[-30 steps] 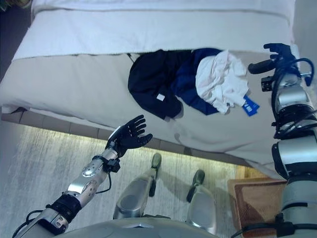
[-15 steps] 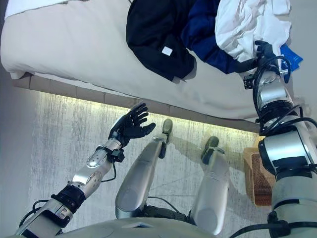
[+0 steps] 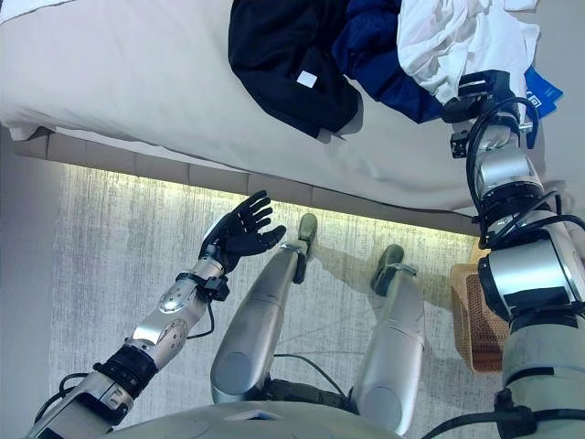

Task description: Pick up the clothes from the bed and place them into the basket

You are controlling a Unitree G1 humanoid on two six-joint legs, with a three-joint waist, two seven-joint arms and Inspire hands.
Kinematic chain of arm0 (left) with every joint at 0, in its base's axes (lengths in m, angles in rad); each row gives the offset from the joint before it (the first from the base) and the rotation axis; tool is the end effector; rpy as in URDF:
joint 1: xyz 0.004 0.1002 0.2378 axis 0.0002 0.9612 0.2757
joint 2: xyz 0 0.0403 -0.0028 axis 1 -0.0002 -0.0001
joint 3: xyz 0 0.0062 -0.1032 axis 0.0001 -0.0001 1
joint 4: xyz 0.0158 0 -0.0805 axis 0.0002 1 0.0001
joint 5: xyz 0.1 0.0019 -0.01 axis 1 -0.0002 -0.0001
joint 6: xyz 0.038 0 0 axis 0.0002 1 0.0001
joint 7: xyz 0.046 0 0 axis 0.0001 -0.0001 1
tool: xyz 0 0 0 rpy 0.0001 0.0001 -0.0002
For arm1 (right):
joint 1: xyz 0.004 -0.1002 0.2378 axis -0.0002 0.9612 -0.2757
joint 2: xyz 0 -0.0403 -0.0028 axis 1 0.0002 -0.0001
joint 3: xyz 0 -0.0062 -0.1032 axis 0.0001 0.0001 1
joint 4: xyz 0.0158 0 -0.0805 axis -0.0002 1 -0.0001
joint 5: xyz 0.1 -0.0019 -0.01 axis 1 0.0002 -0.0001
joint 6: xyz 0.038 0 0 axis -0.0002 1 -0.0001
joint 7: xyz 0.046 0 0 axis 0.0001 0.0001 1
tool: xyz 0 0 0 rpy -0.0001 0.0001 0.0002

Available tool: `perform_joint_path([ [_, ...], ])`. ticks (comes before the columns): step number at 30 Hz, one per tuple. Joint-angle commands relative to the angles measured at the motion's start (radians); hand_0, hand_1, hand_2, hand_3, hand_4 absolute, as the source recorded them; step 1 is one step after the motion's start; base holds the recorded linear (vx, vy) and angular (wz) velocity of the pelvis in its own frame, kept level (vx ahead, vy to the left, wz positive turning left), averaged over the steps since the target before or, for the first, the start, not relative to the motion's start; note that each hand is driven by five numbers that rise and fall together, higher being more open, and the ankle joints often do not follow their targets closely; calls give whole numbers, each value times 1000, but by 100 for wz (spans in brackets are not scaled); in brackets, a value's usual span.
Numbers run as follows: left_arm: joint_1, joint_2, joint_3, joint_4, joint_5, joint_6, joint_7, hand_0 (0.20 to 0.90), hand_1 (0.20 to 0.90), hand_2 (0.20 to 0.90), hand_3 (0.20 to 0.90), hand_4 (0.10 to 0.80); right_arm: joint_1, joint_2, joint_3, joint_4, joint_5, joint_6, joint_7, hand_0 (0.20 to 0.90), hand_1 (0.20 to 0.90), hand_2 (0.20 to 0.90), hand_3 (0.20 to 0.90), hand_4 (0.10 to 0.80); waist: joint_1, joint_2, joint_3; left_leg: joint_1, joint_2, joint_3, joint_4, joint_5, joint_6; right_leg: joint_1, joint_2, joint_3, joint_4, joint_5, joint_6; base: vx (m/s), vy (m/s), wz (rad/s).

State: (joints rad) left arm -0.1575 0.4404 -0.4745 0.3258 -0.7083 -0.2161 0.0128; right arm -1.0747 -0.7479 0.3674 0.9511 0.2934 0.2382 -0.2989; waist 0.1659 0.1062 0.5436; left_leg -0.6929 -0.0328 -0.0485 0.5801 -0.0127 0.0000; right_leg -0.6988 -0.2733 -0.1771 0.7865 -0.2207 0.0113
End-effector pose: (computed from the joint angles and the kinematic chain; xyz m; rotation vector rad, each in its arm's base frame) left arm 0.2151 0.1709 0.0118 -0.1806 0.1652 -0.2433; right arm 0.3459 -0.2783 0.2122 -0.5324 0.0651 -0.5384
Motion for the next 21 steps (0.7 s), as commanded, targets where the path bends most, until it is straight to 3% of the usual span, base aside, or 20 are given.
perform_joint_path([
  [1,49,7,29,-130,-21,-83,-3,900,900,900,900,800,-90,-96,24,-51,-15,-73,-68,300,300,300,200,100,18,-4,-24,46,2,54,164,-238,46,77,44,-47,-16,-2,-40,-34,-2,0],
  [18,56,4,32,-130,-8,-68,-12,900,900,900,900,800,-78,-122,-18,-31,-8,-86,-66,300,300,300,200,100,18,-14,-24,187,10,53,112,-239,33,227,34,-54,-69,-9,-48,0,8,-1],
  [19,56,5,30,-128,-10,-70,-14,900,900,900,900,800,-79,-125,-16,-32,-5,-88,-66,448,448,448,373,273,17,-15,-24,190,12,54,110,-238,32,230,34,-56,-72,-7,-47,0,0,0],
  [20,56,6,25,-128,-11,-73,-14,900,900,900,900,800,-83,-126,-12,-32,-8,-103,-74,900,900,900,900,800,18,-15,-24,192,14,55,104,-234,31,231,34,-57,-77,-5,-46,0,0,0],
  [21,55,7,22,-130,-12,-74,-11,900,900,900,900,800,-87,-126,-10,-36,-18,-104,-83,900,900,900,900,800,18,-14,-24,191,14,55,102,-231,30,230,35,-57,-79,-3,-46,0,0,0],
])
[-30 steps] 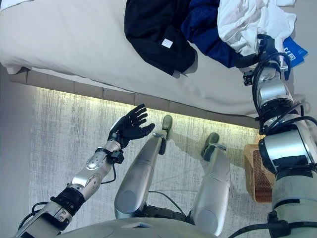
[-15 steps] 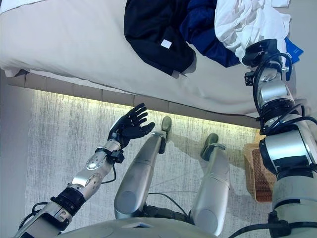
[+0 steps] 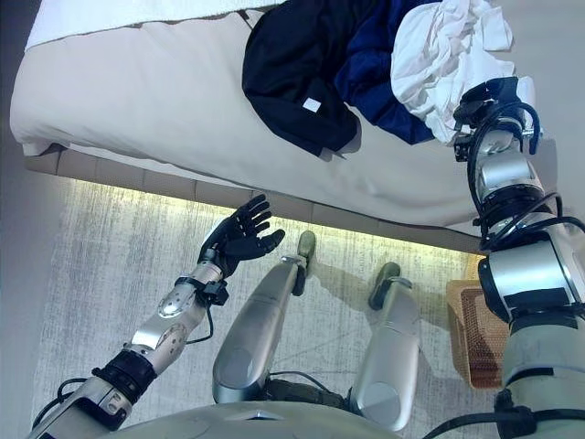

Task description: Pick up the clothes from the bed and place them into the basket

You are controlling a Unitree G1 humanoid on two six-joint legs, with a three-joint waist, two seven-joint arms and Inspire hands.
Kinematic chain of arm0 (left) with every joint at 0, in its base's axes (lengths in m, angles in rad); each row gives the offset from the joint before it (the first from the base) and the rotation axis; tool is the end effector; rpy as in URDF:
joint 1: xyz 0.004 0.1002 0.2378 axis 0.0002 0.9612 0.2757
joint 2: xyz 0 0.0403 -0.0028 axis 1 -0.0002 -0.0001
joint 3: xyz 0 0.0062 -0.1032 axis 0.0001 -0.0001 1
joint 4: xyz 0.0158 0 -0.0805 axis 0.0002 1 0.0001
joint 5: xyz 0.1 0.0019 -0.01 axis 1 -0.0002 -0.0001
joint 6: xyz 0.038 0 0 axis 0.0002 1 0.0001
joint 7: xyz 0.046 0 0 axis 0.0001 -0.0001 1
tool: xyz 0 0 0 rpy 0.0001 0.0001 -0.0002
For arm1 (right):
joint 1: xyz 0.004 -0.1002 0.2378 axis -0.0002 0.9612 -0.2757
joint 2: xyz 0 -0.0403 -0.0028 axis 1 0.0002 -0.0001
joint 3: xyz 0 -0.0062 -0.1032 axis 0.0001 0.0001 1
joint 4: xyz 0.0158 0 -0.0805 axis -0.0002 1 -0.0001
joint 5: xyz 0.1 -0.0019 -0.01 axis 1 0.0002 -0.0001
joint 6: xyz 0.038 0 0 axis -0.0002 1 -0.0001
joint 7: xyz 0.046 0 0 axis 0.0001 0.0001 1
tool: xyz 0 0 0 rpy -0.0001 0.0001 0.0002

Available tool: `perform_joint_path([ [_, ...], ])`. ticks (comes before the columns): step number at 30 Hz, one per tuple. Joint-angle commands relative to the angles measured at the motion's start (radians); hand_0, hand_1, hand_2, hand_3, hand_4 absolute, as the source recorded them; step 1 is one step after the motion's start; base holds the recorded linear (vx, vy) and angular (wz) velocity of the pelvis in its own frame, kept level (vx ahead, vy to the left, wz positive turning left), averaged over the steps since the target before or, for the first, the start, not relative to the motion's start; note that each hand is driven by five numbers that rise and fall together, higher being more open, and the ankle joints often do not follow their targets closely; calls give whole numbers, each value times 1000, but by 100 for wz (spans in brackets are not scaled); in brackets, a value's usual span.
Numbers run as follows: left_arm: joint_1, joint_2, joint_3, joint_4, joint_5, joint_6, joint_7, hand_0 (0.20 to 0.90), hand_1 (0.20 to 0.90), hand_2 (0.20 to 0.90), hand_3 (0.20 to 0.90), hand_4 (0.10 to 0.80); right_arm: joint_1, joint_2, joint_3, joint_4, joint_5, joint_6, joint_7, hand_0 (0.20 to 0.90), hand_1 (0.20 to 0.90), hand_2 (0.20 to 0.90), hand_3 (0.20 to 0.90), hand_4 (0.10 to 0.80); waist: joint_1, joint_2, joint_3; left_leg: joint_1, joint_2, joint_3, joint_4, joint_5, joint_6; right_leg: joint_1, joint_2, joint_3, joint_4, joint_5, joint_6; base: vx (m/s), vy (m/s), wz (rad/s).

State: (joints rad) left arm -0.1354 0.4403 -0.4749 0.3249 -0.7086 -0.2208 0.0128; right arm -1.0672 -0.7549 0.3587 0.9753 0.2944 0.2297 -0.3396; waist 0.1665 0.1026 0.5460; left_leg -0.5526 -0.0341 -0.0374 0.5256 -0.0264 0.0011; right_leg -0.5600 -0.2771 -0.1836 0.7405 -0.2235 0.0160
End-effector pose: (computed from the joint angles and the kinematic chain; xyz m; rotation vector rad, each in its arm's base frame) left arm 0.2098 0.1721 0.0077 -0.1849 0.1806 -0.2357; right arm 0.3438 -0.2847 0.2087 -0.5299 0.0717 -0.5983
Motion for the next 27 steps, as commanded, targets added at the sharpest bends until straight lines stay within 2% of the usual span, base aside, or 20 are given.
perform_joint_path([
  [1,33,7,22,-130,-11,-70,-9,900,900,900,900,800,-96,-119,-1,-62,-26,-97,-46,900,900,900,900,800,17,-11,-26,51,15,43,156,-217,29,90,39,-51,-34,1,-50,0,0,0],
  [6,41,4,13,-134,-7,-88,0,900,900,900,900,800,-119,-116,31,-74,-93,-100,-85,900,900,900,900,800,20,-6,-26,34,9,46,156,-221,37,67,39,-50,-22,-4,-53,15,1,0],
  [14,57,11,16,-163,-11,-87,-4,900,900,900,900,800,-122,-116,60,-94,-116,-69,-74,900,900,900,900,800,23,1,-26,-22,1,50,212,-242,49,6,34,-46,48,-31,-62,57,-12,2],
  [27,86,49,26,-250,-23,-92,7,900,900,900,900,800,-166,-129,97,-92,-108,-14,-93,900,900,900,900,800,49,25,-26,-210,-6,46,296,-242,65,-186,32,-61,163,-52,-69,4,-29,5],
])
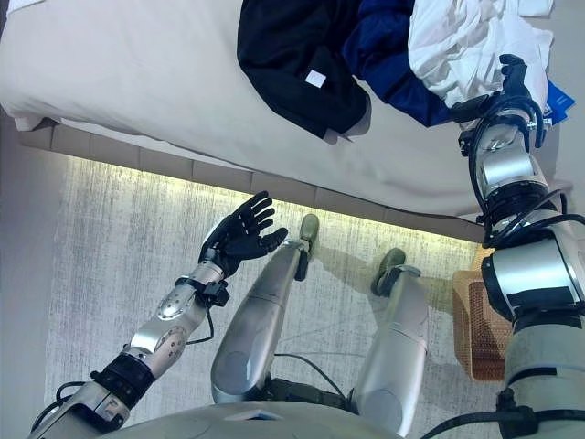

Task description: Pick up the clothes from the bed and place them into the basket

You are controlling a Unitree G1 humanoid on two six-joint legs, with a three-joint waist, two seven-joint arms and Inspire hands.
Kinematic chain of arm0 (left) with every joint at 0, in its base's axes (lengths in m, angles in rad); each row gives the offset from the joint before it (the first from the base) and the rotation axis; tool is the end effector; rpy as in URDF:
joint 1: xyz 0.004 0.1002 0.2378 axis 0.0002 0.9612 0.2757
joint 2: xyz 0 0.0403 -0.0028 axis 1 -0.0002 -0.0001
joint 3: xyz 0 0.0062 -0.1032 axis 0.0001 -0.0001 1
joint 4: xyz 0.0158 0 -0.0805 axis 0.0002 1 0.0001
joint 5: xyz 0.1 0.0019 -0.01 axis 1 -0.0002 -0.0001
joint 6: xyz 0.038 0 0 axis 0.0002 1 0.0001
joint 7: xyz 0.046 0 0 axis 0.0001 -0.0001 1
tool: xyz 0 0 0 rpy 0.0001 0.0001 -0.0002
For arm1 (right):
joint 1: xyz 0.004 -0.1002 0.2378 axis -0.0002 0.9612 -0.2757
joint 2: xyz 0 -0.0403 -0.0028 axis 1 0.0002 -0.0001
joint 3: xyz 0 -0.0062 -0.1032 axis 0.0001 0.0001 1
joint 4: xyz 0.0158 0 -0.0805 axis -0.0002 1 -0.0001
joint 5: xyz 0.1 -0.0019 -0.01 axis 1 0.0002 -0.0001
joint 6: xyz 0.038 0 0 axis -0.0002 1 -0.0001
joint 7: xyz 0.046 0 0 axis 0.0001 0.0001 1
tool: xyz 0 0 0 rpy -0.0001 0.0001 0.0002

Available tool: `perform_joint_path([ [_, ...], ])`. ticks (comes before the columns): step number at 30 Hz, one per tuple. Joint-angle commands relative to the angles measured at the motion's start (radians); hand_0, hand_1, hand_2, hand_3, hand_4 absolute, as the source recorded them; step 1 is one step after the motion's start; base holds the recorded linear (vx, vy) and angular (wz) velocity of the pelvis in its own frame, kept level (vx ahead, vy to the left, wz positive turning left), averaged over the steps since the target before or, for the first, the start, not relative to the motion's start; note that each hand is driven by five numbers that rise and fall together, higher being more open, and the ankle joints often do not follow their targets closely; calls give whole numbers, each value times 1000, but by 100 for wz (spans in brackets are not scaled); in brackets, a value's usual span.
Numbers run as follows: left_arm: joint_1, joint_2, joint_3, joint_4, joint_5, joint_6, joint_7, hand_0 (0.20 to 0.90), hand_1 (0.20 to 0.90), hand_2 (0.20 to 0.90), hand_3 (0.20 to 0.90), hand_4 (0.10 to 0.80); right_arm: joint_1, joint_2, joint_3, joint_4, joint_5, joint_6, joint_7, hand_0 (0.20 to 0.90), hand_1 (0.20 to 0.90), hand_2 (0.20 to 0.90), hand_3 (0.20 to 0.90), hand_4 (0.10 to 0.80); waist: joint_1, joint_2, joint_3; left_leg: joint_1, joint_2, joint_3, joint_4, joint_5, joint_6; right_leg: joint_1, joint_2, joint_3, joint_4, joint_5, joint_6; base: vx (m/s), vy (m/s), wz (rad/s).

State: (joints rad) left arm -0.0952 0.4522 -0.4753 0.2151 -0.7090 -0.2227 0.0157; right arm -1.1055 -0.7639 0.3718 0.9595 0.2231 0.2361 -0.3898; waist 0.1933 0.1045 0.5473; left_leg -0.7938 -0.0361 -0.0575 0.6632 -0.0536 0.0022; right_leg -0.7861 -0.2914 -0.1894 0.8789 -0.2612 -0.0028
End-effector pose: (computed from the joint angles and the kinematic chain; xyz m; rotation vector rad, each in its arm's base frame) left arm 0.2032 0.1664 0.0171 -0.2123 0.1305 -0.2754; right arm 0.3459 -0.2815 0.2237 -0.6078 0.0062 -0.6538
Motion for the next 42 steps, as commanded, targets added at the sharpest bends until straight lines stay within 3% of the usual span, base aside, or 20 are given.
perform_joint_path([
  [1,48,37,29,-143,-21,-88,5,900,900,900,900,800,-127,-121,84,-75,-42,-14,-42,900,900,900,900,800,24,25,-27,21,-5,63,166,-217,64,31,46,-56,34,-18,-51,-3,-35,7],
  [6,59,41,39,-149,-17,-89,-1,900,900,900,900,800,-130,-126,91,-54,-40,-16,-61,900,900,900,900,800,32,29,-27,-5,-3,56,183,-218,67,6,47,-60,60,-30,-53,-5,-33,7],
  [7,63,43,40,-150,-16,-90,-6,900,900,900,900,800,-131,-128,90,-51,-33,-19,-62,862,862,862,856,756,33,29,-27,-7,-3,54,185,-218,65,5,46,-60,61,-30,-52,-4,-43,3],
  [9,68,45,43,-152,-17,-91,-15,900,900,900,900,800,-129,-131,85,-51,-28,-24,-66,700,700,700,667,567,35,29,-27,-9,-3,51,192,-220,64,4,45,-61,65,-31,-52,0,-15,0],
  [10,74,48,45,-154,-18,-93,-21,900,900,900,900,800,-132,-135,83,-55,-22,-26,-65,561,561,561,505,405,35,28,-27,-9,-4,48,195,-223,64,5,46,-62,67,-34,-53,0,0,0],
  [11,75,48,47,-155,-16,-93,-24,900,900,900,900,800,-135,-137,83,-58,-22,-25,-64,493,493,493,425,325,35,28,-27,-9,-5,47,198,-224,63,6,47,-62,68,-34,-53,0,0,0],
  [12,75,47,46,-157,-15,-92,-24,900,900,900,900,800,-137,-138,83,-58,-20,-25,-67,493,493,493,425,325,36,27,-27,-10,-5,46,200,-224,63,6,47,-63,68,-34,-53,0,0,0],
  [13,76,47,45,-156,-13,-93,-26,900,900,900,900,800,-139,-141,83,-56,-17,-29,-73,326,326,326,230,130,35,26,-27,-8,-5,45,201,-225,63,10,48,-64,66,-34,-54,0,0,0],
  [14,77,47,44,-156,-13,-94,-28,900,900,900,900,800,-144,-143,83,-52,-20,-33,-74,300,300,300,200,100,35,25,-27,-5,-5,46,200,-225,62,12,49,-63,65,-33,-54,0,0,0],
  [31,84,54,47,-154,-24,-117,-41,900,900,900,900,800,-156,-164,73,-52,-13,-46,-99,300,300,300,200,100,27,17,-27,76,-3,54,154,-218,52,91,50,-64,17,-25,-55,-2,1,0],
  [42,43,48,63,-125,-6,-93,-38,900,900,900,900,800,-130,-206,29,-62,66,-80,-71,300,300,300,200,100,-4,-41,-31,377,36,76,12,-204,26,395,50,-58,-175,12,-40,24,33,-6],
])
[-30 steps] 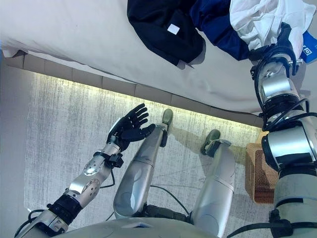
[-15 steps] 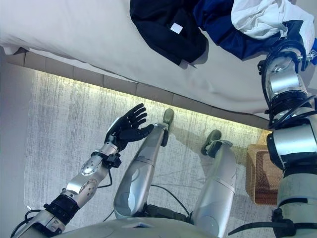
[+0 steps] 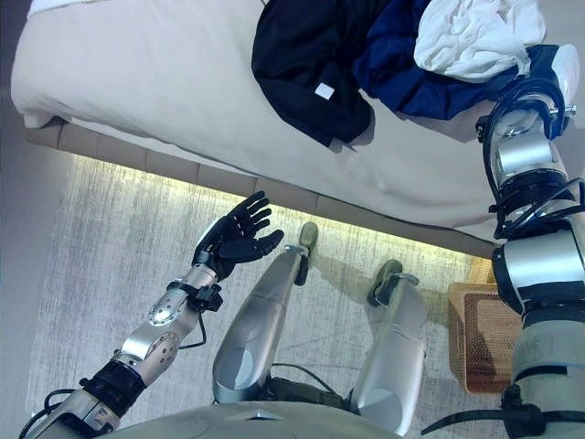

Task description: Pick up the clothes from the bed and place them into the basket

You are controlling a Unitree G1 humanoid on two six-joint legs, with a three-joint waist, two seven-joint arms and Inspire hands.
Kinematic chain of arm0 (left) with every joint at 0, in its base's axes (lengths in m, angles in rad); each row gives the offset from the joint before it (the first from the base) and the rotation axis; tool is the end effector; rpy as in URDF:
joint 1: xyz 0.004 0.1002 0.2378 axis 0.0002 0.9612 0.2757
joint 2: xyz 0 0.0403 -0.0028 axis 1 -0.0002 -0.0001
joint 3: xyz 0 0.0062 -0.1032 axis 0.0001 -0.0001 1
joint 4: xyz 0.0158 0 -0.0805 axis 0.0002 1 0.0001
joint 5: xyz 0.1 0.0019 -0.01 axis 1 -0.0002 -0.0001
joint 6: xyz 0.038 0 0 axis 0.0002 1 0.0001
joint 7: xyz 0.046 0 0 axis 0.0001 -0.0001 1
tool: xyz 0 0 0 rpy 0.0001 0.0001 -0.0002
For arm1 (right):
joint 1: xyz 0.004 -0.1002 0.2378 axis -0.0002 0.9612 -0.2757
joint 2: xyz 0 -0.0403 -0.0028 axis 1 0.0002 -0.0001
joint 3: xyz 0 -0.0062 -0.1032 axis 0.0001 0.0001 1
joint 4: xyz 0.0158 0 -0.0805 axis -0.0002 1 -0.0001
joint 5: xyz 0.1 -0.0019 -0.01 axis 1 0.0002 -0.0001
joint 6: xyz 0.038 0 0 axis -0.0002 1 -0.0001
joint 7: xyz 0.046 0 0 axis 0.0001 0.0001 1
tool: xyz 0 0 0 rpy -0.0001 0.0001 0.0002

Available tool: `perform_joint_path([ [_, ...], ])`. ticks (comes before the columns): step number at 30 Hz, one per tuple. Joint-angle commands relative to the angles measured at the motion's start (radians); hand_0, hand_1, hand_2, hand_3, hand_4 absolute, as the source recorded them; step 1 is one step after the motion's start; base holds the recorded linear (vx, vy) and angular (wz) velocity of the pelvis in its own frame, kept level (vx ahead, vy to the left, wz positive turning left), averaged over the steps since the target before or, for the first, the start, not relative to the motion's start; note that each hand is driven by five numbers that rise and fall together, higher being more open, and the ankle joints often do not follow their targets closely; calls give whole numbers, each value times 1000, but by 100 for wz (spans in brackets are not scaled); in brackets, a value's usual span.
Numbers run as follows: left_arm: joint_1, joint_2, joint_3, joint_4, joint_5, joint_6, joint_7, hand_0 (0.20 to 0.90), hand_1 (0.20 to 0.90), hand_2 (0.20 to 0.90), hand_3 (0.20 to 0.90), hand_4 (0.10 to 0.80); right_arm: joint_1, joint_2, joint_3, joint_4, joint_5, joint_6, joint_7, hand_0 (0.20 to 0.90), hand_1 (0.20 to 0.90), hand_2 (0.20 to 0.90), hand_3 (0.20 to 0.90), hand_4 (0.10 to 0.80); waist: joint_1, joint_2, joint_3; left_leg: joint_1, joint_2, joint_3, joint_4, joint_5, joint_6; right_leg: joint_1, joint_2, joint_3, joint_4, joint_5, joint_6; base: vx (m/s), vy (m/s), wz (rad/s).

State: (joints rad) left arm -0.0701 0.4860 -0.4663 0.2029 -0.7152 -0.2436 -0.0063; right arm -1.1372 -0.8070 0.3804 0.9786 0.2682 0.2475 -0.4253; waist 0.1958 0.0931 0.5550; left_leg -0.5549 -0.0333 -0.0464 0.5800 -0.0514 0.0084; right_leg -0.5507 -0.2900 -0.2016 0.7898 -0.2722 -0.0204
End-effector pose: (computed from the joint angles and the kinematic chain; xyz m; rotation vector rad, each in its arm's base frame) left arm 0.1986 0.1761 0.0171 -0.1973 0.1208 -0.2783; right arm 0.3422 -0.2928 0.2366 -0.5777 -0.0052 -0.7320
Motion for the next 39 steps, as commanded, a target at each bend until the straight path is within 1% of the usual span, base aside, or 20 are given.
perform_joint_path([
  [1,15,13,53,-109,5,-73,-15,900,900,900,900,800,-94,-166,14,-83,34,-95,-36,300,300,300,200,100,-9,-34,-49,160,37,67,81,-202,17,186,51,-46,-110,29,-21,57,43,-10],
  [3,12,13,54,-101,7,-61,-10,900,900,900,900,800,-84,-176,3,-81,51,-101,-24,300,300,300,200,100,-14,-44,-75,202,45,69,50,-197,12,232,58,-46,-161,39,-17,72,52,-19],
  [4,8,13,54,-90,6,-53,-8,900,900,900,900,800,-77,-191,-12,-73,76,-110,-6,300,300,300,200,100,-22,-58,-109,233,50,81,6,-167,12,271,59,-52,-231,78,-17,85,63,-19],
  [6,7,13,51,-86,10,-47,-2,900,900,900,900,800,-72,-199,-24,-70,97,-118,3,300,300,300,200,100,-28,-68,-136,278,58,91,-35,-164,7,318,66,-50,-284,91,-8,90,40,-11],
  [11,8,10,46,-65,18,-18,4,900,900,900,900,800,-46,-240,-62,-36,162,-135,89,300,300,300,200,100,-46,-97,-236,395,70,112,-148,-154,-3,443,79,-46,-431,126,22,128,20,-14],
  [13,12,5,44,-58,26,-6,2,900,900,900,900,800,-20,-257,-92,-26,220,-137,142,300,300,300,200,100,-55,-110,-280,443,71,121,-205,-147,-6,489,84,-42,-491,145,34,135,10,-18],
  [16,10,-2,41,-38,36,7,-7,900,900,900,900,800,22,-259,-142,-20,332,-117,263,300,300,300,200,100,-63,-125,-325,480,71,127,-246,-143,-9,526,91,-35,-534,159,45,87,-1,-4],
  [17,9,-7,40,-30,42,12,-12,900,900,900,900,800,40,-253,-155,-20,381,-98,324,300,300,300,200,100,-63,-129,-338,492,70,126,-263,-138,-10,537,94,-34,-549,166,48,54,-7,9],
  [18,8,-9,41,-23,46,14,-17,900,900,900,900,800,49,-249,-160,-20,403,-91,356,300,300,300,200,100,-63,-132,-345,498,69,126,-271,-135,-11,544,94,-33,-558,170,50,35,-10,5],
  [22,14,-10,55,19,56,9,-52,900,900,900,900,800,89,-232,-177,-27,578,-43,560,300,300,300,200,100,-65,-146,-377,535,68,126,-335,-109,-16,573,103,-33,-608,193,60,6,-4,1],
  [26,19,-8,70,63,59,1,-87,900,900,900,900,800,109,-198,-188,-50,712,-5,675,300,300,300,200,100,-62,-157,-402,561,62,120,-400,-80,-22,593,113,-31,-657,220,72,0,-2,-1],
  [28,27,-9,81,80,63,-6,-108,900,900,900,900,800,122,-169,-206,-76,794,39,699,300,300,300,200,100,-59,-159,-413,575,60,115,-441,-63,-25,602,117,-33,-686,236,80,0,0,0],
  [31,35,-9,89,88,69,-10,-122,900,900,900,900,800,148,-124,-224,-121,872,77,704,300,300,300,200,100,-55,-161,-426,591,59,107,-491,-41,-27,609,122,-34,-718,255,88,-23,-17,3],
  [33,40,-10,98,112,73,-24,-143,900,900,900,900,800,168,-88,-234,-168,932,118,672,300,300,300,200,100,-53,-162,-433,601,57,101,-527,-24,-29,613,126,-36,-742,269,94,-38,-33,4],
  [36,38,-16,103,133,78,-29,-151,900,900,900,900,800,193,-43,-227,-224,971,141,661,300,300,300,200,100,-52,-163,-438,608,56,100,-562,-8,-30,614,131,-39,-765,284,100,-43,-37,1],
  [37,39,-19,107,145,80,-34,-158,900,900,900,900,800,207,-23,-217,-265,989,164,649,300,300,300,200,100,-53,-164,-441,610,54,98,-576,0,-31,615,135,-39,-781,293,102,-27,-32,5],
  [39,39,-24,109,158,82,-41,-162,900,900,900,900,800,213,-5,-206,-295,1016,176,640,300,300,300,200,100,-55,-165,-444,614,54,97,-586,4,-31,617,137,-38,-795,301,103,0,0,0],
])
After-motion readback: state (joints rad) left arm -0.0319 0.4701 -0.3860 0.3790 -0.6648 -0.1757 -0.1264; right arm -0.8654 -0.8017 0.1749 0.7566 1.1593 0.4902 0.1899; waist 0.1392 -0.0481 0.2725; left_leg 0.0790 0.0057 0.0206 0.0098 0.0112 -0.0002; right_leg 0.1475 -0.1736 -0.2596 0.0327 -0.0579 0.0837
